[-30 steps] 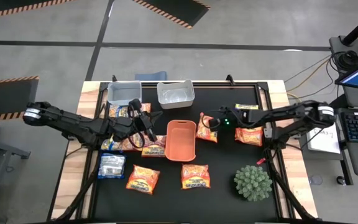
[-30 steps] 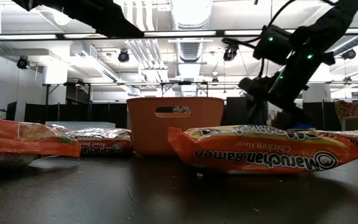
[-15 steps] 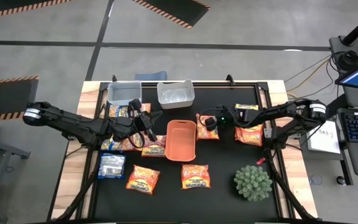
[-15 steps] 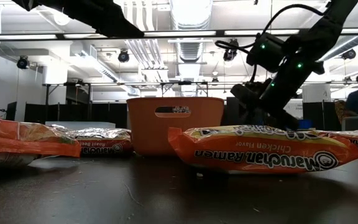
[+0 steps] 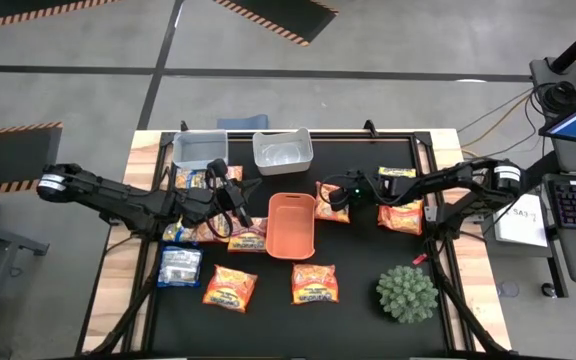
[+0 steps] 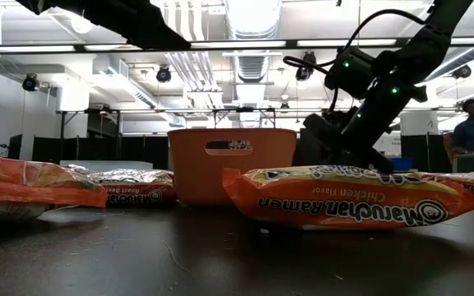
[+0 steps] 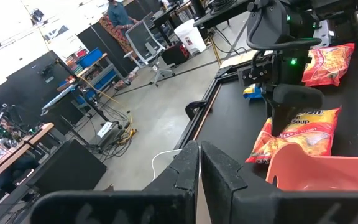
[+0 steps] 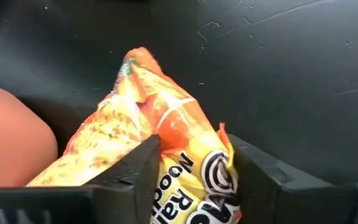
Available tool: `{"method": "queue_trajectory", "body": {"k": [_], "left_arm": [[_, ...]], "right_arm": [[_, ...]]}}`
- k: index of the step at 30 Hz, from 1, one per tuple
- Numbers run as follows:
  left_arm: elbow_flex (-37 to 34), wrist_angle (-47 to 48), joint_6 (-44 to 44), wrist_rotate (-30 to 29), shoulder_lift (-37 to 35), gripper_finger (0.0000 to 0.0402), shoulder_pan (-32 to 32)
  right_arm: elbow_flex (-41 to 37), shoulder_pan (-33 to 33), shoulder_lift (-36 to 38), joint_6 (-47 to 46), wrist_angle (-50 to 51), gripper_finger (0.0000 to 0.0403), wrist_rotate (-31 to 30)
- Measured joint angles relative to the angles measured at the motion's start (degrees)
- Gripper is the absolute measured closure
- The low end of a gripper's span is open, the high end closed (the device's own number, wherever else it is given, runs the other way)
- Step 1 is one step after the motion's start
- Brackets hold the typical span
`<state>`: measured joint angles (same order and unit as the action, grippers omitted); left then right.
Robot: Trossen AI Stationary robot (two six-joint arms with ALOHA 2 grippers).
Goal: Sort Maruchan noodles
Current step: Put the orange bag into the white bin
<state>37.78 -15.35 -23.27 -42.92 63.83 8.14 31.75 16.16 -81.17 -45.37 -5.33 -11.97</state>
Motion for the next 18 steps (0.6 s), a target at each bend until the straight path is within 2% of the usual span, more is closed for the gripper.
{"method": "queue_trajectory", "body": {"k": [9,15,18], "left_arm": [[0.0,0.0,0.0,0.0,0.0,0.0402,0.0],[0.0,0.0,0.0,0.0,0.0,0.0402,0.0],[0.0,0.0,0.0,0.0,0.0,0.0402,0.0]], "right_arm": [[-0.1,0.0,1.2,0.4,0.4,0.0311,0.0],[-0.1,0.0,1.2,0.6,0.2,0.0381,-0.1],[-0.1,0.0,1.3,0.7,0.3,0.0393,-0.1]]}}
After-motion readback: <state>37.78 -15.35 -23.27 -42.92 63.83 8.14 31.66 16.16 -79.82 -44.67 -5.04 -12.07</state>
